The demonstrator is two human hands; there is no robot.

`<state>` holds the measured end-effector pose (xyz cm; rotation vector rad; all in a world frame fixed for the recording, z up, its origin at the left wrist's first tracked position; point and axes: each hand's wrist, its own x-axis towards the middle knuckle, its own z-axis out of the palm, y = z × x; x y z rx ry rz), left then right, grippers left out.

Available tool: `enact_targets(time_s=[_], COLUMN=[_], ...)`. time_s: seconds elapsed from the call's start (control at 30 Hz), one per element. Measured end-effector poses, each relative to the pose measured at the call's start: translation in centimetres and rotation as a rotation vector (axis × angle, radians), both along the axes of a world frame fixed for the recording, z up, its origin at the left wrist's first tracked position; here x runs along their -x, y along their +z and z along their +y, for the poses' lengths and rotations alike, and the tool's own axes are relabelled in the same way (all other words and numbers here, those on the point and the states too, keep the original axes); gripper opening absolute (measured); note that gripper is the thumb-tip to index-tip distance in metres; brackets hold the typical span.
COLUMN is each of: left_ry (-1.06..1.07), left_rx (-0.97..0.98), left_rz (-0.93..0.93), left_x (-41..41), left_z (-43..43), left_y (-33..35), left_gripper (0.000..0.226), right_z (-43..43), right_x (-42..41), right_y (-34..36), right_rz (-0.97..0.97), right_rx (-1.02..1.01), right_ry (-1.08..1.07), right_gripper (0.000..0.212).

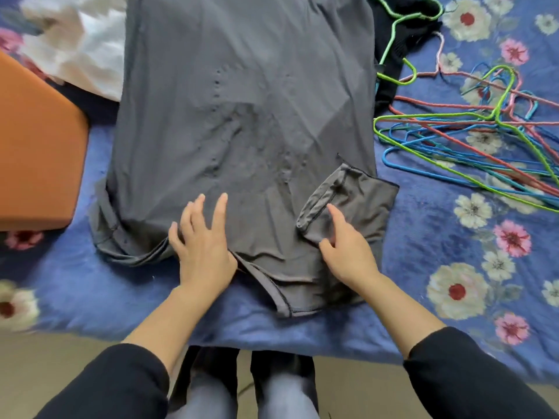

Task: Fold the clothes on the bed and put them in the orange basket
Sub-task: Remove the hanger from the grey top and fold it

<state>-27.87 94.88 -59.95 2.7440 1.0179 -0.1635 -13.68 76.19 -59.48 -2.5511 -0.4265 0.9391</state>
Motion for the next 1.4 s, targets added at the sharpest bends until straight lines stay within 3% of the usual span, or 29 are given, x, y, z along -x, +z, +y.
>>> enact_targets(time_s=[0.07,0.17,0.27,0.33,0.4,0.5,0.57,0.6,0.7,0.73,0.83,0.9,0.97,1.17,1.27,1.33,1.4], left_ry=[0.0,-0.27,-0.436,-0.255,0.069,0.651,0.926,1.036,1.139,1.121,1.174,1.221,1.266,1.453,1.441,1.241,0.844], left_rx=[0.032,0.111,0.456,0.695,0.783,0.562,0.534,0.613,0.838,0.902,1.24,1.523,1.655,1.499,1.222,0.882,0.557], left_rz=[0.075,0.045,0.189,0.292,0.12,-0.264,-0.394,-0.439,-0.5,-0.502,-0.531,-0.524,-0.604,-1.009,-1.257,-1.237,-1.045], left_x=[2.1,5.3,7.9,10.4,12.6,13.7,13.2,12.7,11.0,10.4,8.0,7.3,7.7,10.9,10.1,9.3,8.6], left_z=[2.8,5.1,4.7,5.0,5.9,9.4,12.4,13.8,17.2,18.1,19.5,20.1,20.6,20.2,19.4,18.6,17.3], left_y=[-0.3,-0.2,0.8,0.8,0.8,0.5,0.3,0.1,-0.4,-0.7,0.2,1.4,2.4,4.3,4.7,4.6,4.2], left_gripper=[0.08,0.035,0.034,0.03,0.024,0.023,0.015,0.024,0.07,0.074,0.036,0.029,0.029,0.031,0.038,0.033,0.041], right_z=[2.2,6.2,9.3,10.6,11.7,13.7,15.4,16.1,17.6,17.9,18.1,18.5,18.9,19.6,19.7,19.7,19.6], right_x=[2.0,5.3,8.1,10.0,11.2,11.6,11.4,11.2,11.0,11.0,11.2,11.2,11.2,11.0,11.0,11.0,11.0], right_y=[0.0,-0.2,-0.5,-0.7,-1.0,-1.3,-1.2,-1.1,-1.1,-1.1,-1.5,-1.7,-1.8,-1.6,-1.5,-1.6,-1.6], right_rz=[-0.057,-0.015,0.1,0.163,0.17,0.097,0.038,0.034,0.098,0.113,0.124,0.134,0.152,0.18,0.195,0.198,0.196], right_rx=[-0.061,-0.133,-0.161,-0.141,-0.132,-0.119,-0.13,-0.141,-0.101,-0.067,0.018,0.055,0.097,0.147,0.161,0.163,0.157], right_ry=[0.102,0.288,0.365,0.441,0.495,0.481,0.433,0.399,0.367,0.382,0.418,0.418,0.423,0.435,0.446,0.439,0.441], right_gripper=[0.057,0.051,0.055,0.05,0.037,0.018,0.027,0.039,0.098,0.109,0.114,0.114,0.115,0.116,0.115,0.115,0.114])
